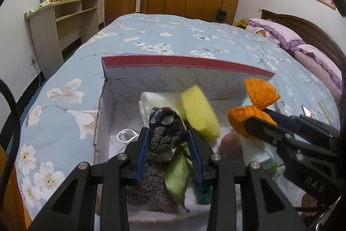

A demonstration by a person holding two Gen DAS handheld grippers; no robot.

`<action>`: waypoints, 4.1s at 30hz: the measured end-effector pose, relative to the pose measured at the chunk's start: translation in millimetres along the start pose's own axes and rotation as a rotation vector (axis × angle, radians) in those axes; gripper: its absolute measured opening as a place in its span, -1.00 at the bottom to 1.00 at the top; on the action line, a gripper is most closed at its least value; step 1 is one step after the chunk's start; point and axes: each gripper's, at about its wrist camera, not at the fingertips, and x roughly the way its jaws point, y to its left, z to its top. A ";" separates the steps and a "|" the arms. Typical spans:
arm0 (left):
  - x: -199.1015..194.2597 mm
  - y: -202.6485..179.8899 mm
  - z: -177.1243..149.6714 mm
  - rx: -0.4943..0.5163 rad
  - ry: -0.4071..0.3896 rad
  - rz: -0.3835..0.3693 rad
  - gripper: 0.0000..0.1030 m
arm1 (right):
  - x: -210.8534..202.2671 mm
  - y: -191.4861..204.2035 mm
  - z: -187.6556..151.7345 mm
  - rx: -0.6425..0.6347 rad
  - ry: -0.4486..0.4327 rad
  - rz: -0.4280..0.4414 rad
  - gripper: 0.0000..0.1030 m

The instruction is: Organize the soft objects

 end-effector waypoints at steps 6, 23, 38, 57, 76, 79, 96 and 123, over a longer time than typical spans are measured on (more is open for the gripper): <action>15.1 0.7 -4.3 0.000 0.024 0.006 -0.27 | 18.2 -9.5 -1.5 0.015 0.024 -0.011 -0.42; 18.6 -5.6 -5.2 0.007 0.049 0.009 -0.05 | 20.7 -14.6 -3.5 0.026 0.000 -0.002 -0.42; -6.0 -8.6 -4.3 0.002 0.020 0.008 -0.03 | -8.5 -10.4 -3.2 0.034 -0.071 -0.020 -0.21; -52.1 -12.6 -22.2 -0.018 -0.022 0.011 -0.02 | -56.9 11.3 -26.8 0.032 -0.121 -0.021 -0.21; -80.8 -19.0 -74.3 -0.029 -0.001 0.014 -0.02 | -87.1 28.2 -87.1 0.058 -0.099 -0.086 -0.06; -78.9 -20.9 -82.5 -0.030 0.008 0.015 -0.02 | -86.3 26.7 -96.6 0.073 -0.090 -0.104 -0.06; -37.4 -20.1 -113.4 -0.044 0.076 0.072 -0.02 | -50.3 11.8 -127.2 0.135 -0.010 -0.204 -0.06; -21.4 -24.6 -125.6 -0.030 0.088 0.087 0.05 | -28.9 2.4 -143.1 0.177 0.047 -0.237 -0.05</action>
